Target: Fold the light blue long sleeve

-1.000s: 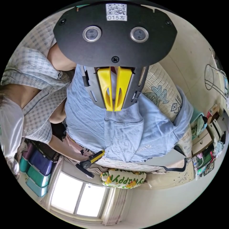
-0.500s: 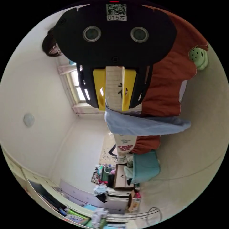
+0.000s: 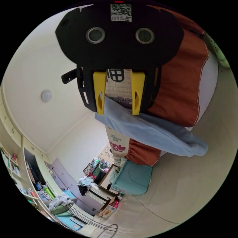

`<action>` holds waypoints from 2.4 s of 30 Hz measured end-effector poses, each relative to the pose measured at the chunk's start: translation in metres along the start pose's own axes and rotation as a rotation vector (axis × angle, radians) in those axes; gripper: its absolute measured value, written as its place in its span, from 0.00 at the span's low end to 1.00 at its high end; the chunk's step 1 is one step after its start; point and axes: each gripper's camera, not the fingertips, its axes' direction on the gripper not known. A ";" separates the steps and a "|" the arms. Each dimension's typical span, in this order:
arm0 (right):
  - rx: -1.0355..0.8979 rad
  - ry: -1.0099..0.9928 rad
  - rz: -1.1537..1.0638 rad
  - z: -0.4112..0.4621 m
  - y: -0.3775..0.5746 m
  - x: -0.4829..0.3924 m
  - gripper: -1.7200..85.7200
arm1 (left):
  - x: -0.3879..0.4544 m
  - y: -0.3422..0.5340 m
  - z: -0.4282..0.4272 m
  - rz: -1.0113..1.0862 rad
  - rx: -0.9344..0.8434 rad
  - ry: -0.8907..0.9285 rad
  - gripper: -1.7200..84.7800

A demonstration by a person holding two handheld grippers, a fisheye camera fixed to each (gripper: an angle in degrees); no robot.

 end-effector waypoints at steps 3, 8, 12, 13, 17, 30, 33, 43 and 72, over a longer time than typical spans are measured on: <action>0.030 -0.036 0.025 -0.008 0.014 0.001 0.03 | -0.004 -0.004 0.006 -0.017 0.044 0.059 0.15; 0.101 -0.019 0.036 -0.020 0.043 -0.004 0.02 | 0.023 -0.006 0.023 0.012 0.038 0.004 0.07; 0.149 -0.028 0.072 -0.031 0.066 0.004 0.02 | 0.085 -0.001 0.024 0.113 0.086 -0.077 0.02; 0.154 -0.033 0.078 -0.032 0.069 0.006 0.02 | 0.100 0.001 0.024 0.143 0.103 -0.091 0.02; 0.211 -0.094 0.139 -0.049 0.098 0.030 0.02 | 0.243 0.038 0.054 0.430 0.166 -0.133 0.02; 0.587 -0.334 0.754 -0.127 0.473 0.100 0.01 | 0.410 0.537 0.481 1.878 -0.898 -0.800 0.03; 0.618 -0.370 0.966 -0.115 0.584 0.091 0.01 | 0.320 0.608 0.524 2.077 -1.189 -1.145 0.03; 0.914 -0.467 1.182 -0.136 0.751 0.084 0.03 | 0.321 0.663 0.521 2.312 -0.969 -1.361 0.03; 0.564 -0.490 0.792 -0.224 0.732 0.082 0.12 | 0.524 0.353 0.462 1.540 -0.697 -1.340 0.15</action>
